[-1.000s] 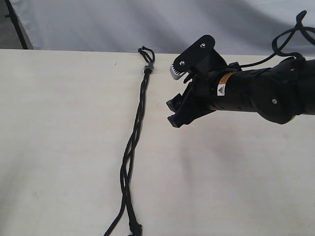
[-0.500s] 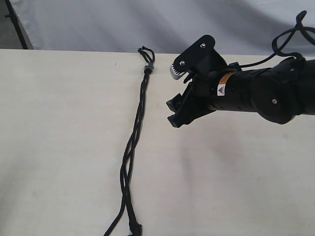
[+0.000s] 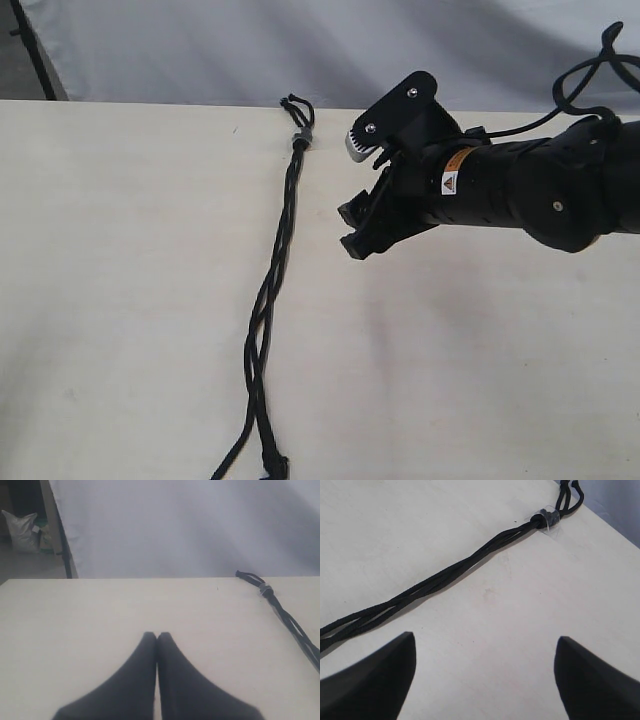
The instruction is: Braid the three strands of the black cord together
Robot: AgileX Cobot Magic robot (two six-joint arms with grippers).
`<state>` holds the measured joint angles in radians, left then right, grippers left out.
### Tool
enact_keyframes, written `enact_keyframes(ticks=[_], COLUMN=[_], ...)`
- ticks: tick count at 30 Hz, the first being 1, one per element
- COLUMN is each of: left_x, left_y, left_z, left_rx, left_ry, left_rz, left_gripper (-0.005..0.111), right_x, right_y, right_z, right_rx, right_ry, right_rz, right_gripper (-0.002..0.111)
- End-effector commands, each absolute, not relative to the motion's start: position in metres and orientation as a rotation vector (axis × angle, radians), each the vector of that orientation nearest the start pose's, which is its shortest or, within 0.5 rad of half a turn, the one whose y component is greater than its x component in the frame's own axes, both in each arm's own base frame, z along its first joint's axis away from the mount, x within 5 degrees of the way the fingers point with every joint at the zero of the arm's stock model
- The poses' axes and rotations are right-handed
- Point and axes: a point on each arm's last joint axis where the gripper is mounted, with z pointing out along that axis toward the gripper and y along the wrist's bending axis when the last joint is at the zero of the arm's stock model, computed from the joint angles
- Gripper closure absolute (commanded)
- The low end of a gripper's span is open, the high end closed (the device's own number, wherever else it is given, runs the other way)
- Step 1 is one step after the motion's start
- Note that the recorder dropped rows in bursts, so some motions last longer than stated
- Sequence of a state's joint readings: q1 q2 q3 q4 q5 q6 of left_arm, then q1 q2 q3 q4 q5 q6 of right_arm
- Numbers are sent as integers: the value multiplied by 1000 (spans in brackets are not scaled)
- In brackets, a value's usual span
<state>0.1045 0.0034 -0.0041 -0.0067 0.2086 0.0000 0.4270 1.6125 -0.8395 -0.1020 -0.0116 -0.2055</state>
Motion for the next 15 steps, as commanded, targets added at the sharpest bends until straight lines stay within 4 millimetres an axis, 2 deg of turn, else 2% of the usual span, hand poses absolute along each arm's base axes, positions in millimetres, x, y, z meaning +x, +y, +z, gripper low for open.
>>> enact_keyframes(ticks=[1, 12, 15], left_x=[55, 55, 55], left_y=[6, 6, 6], left_z=[194, 194, 194], left_rx=[-96, -96, -96], left_ry=[1695, 1695, 1695], left_rz=[73, 73, 73], left_gripper=[106, 106, 106], right_x=[300, 300, 302], right_y=[134, 134, 131], right_z=[206, 206, 207], right_rx=[-791, -792, -666], right_ry=[2093, 2090, 2126], right_rz=[67, 66, 118], right_gripper=[36, 36, 36])
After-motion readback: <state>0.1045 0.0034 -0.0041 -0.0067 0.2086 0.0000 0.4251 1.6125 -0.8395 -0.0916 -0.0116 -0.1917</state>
